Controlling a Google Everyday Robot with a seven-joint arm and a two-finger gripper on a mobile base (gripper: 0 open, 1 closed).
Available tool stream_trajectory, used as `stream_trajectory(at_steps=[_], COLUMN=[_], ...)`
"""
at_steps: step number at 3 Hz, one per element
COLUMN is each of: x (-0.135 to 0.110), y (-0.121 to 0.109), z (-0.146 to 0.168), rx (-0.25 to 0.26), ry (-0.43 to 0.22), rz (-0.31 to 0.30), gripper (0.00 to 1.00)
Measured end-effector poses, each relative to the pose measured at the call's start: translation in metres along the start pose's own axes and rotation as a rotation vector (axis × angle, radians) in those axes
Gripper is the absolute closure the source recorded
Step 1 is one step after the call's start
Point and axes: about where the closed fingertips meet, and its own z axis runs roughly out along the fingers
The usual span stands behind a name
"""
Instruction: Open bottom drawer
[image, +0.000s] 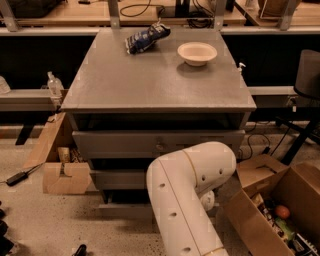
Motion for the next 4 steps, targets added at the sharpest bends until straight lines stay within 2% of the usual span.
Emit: stream_trajectory(at_steps=[4], x=[0.0], y=[0.0051], z=[-0.007], rx=[-0.006], ry=[0.01], rz=[0.011], gripper=[1.0])
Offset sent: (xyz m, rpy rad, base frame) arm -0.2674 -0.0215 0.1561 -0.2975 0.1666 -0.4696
